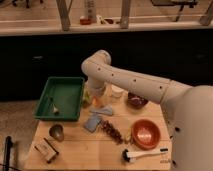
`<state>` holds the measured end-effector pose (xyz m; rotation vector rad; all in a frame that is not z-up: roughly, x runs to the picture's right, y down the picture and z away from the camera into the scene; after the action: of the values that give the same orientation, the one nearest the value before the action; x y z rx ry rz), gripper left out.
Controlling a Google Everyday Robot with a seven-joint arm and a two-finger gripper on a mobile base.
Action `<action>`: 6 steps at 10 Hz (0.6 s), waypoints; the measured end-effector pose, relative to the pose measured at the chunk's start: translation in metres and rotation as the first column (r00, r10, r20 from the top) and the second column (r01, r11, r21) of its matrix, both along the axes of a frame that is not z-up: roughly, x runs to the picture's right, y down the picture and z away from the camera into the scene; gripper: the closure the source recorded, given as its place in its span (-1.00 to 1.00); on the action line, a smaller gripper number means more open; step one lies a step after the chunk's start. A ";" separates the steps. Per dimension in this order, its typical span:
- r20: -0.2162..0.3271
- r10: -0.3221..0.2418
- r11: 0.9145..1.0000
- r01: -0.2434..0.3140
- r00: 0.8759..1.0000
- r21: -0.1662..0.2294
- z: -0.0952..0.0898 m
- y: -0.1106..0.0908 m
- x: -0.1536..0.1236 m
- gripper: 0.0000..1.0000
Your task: Place apple in tray
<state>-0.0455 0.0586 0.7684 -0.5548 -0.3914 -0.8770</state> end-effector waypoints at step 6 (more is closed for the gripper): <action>0.086 -0.031 0.999 0.032 0.996 -0.008 0.001 -0.006 -0.078 1.00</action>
<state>-0.1231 0.0525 0.7693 -0.5343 -0.4657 -0.9315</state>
